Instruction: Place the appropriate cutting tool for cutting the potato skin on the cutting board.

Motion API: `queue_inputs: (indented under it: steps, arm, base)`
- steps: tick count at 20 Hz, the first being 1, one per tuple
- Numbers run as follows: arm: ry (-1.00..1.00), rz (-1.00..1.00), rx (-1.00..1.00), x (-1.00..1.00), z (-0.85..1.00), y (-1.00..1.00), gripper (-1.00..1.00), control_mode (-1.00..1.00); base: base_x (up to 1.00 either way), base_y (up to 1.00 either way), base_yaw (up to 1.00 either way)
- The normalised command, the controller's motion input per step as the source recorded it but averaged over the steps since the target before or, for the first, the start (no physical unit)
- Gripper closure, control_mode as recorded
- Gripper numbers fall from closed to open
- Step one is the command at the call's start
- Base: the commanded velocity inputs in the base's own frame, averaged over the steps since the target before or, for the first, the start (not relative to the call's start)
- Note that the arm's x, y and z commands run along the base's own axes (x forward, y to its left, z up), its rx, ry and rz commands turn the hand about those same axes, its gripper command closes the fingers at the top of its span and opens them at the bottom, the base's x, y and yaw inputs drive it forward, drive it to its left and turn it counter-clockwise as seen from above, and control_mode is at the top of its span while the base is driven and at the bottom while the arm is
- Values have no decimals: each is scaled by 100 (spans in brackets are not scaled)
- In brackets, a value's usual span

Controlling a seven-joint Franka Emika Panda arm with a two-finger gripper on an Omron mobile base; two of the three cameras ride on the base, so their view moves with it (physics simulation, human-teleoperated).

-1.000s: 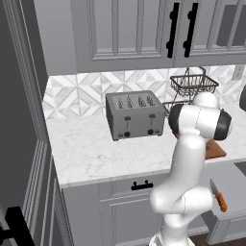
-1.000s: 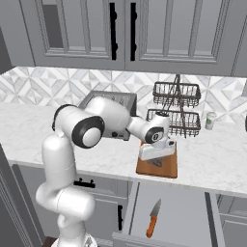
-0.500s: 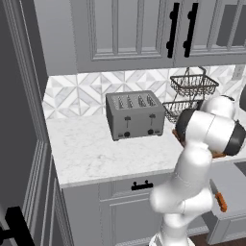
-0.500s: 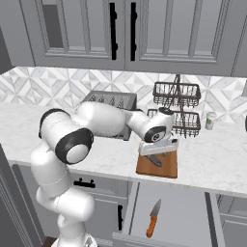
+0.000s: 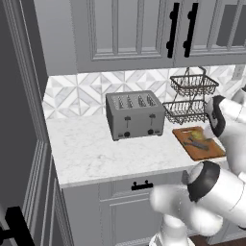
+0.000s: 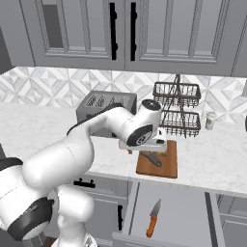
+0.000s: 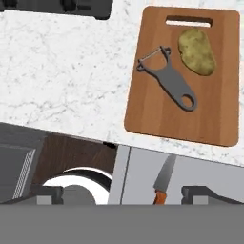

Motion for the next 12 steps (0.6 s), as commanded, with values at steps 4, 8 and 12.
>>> queue_inputs:
  steps: [4,8,12]
  arm:
    - [0,-42,5,-100,63,76,-100,-100]
    - [0,-39,3,-100,59,56,-100,-100]
    - [0,-30,0,-100,62,41,-100,-100]
  base:
    - [0,0,0]
    - [0,0,0]
    - [0,0,0]
